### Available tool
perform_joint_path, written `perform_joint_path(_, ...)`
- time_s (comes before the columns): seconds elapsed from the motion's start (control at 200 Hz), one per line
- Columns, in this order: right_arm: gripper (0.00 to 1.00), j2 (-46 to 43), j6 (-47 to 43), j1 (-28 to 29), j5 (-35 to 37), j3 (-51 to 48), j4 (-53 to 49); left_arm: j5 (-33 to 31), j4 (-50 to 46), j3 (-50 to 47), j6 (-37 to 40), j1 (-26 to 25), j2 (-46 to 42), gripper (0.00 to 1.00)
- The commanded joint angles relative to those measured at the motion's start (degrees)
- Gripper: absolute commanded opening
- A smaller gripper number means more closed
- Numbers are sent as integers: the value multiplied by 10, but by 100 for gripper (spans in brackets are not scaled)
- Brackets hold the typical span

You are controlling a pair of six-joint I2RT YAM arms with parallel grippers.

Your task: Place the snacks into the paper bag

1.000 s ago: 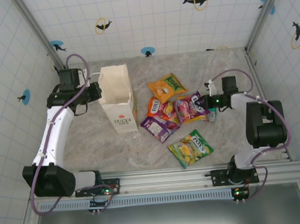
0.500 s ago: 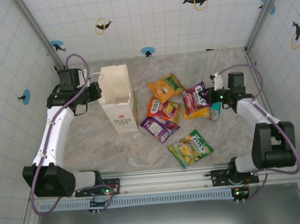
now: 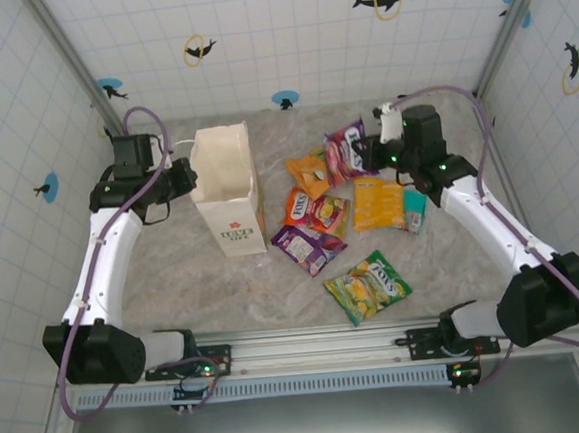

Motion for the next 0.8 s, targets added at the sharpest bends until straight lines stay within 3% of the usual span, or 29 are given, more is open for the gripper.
perform_joint_path(0.0, 0, 4, 43, 53, 91, 84, 6, -1, 19, -3, -21, -4, -16, 0)
perform_joint_path(0.235, 0, 34, 33, 182, 197, 179, 80, -17, 21, -5, -25, -4, -18, 0)
perform_joint_path(0.465, 0, 113, -48, 309, 276, 298, 111, -17, 27, -7, -30, -5, -6, 0)
perform_joint_path(0.796, 0, 241, -91, 373, 301, 443, 121, -3, 34, -7, -36, -4, 2, 0)
